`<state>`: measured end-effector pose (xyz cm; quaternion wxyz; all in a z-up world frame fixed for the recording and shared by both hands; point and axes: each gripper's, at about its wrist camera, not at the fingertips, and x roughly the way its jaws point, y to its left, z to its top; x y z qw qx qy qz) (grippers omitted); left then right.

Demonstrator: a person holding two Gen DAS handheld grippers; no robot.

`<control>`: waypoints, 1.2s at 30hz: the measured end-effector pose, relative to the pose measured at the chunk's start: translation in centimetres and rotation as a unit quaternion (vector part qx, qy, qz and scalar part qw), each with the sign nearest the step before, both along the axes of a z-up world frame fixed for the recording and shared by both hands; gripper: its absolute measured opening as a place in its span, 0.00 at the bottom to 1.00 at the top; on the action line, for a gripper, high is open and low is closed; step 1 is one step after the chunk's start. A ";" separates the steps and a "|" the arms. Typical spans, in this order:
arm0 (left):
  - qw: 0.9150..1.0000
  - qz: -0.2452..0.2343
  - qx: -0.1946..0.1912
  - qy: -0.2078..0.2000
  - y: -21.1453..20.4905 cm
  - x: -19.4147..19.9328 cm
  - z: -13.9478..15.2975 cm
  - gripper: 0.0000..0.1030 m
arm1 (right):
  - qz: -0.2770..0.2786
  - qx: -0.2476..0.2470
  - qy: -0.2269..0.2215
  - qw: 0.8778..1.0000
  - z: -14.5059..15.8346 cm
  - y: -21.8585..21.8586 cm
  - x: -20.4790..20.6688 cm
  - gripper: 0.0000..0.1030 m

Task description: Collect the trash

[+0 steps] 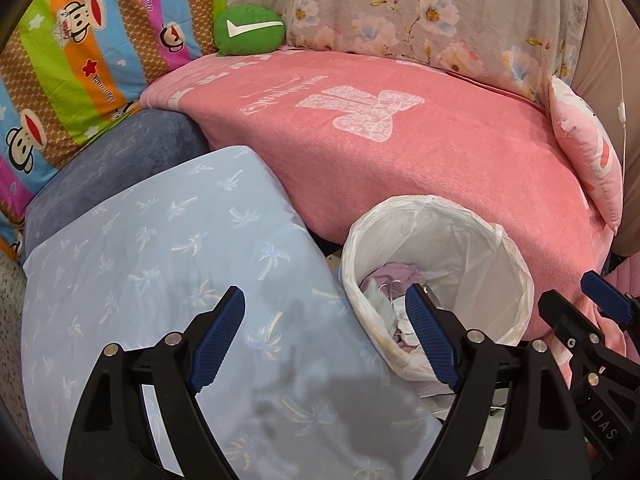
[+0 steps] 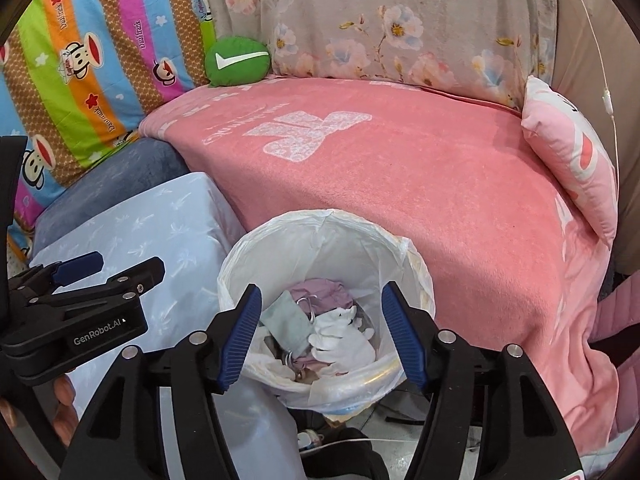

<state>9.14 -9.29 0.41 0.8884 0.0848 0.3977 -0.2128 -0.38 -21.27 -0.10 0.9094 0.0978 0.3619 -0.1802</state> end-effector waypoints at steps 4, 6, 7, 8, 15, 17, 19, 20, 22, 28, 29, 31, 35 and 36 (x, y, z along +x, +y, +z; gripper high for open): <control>1.000 0.007 0.004 -0.008 0.4 -0.6 0.0 0.85 | 0.001 0.008 0.009 1.000 -0.6 0.1 -0.4 0.67; 1.000 0.009 0.009 -0.015 0.5 -1.0 0.0 0.86 | 0.001 0.007 0.012 1.000 -0.7 0.4 -0.5 0.68; 1.000 0.008 0.011 -0.017 0.5 -1.1 0.0 0.86 | 0.002 0.006 0.015 1.000 -0.8 0.5 -0.5 0.69; 1.000 0.008 0.013 -0.018 0.5 -1.2 -0.1 0.86 | 0.003 0.004 0.017 1.000 -0.9 0.7 -0.5 0.70; 1.000 0.012 0.021 -0.017 0.8 -1.7 -0.4 0.87 | 0.007 -0.003 0.027 1.000 -1.4 1.1 -0.8 0.82; 1.000 0.014 0.022 -0.016 0.8 -1.8 -0.5 0.87 | 0.006 -0.003 0.029 1.000 -1.5 1.1 -0.7 0.83; 1.000 0.015 0.023 -0.013 0.9 -1.9 -0.6 0.87 | 0.005 -0.004 0.030 1.000 -1.6 1.1 -0.9 0.83; 1.000 0.016 0.023 -0.012 0.9 -2.0 -0.6 0.87 | 0.004 -0.004 0.030 1.000 -1.6 1.1 -0.9 0.83; 0.999 0.018 0.024 -0.012 0.9 -2.1 -0.7 0.87 | 0.002 -0.002 0.030 1.000 -1.7 1.1 -1.1 0.83; 0.999 0.026 0.031 -0.009 0.9 -2.3 -1.2 0.89 | 0.001 0.004 0.035 0.999 -2.2 1.1 -1.4 0.96; 0.999 0.028 0.030 -0.008 1.0 -2.4 -1.2 0.90 | 0.002 0.003 0.034 0.999 -2.2 1.2 -1.5 0.94; 0.999 0.034 0.030 -0.009 1.1 -2.4 -1.3 0.91 | -0.001 -0.002 0.032 0.999 -2.2 1.2 -1.7 0.94; 0.999 0.038 0.031 -0.010 1.1 -2.6 -1.4 0.92 | -0.009 -0.013 0.030 0.999 -2.1 1.3 -1.9 0.94; 0.999 0.038 0.032 -0.012 1.2 -2.7 -1.4 0.92 | -0.010 -0.015 0.030 0.999 -2.0 1.3 -2.0 0.94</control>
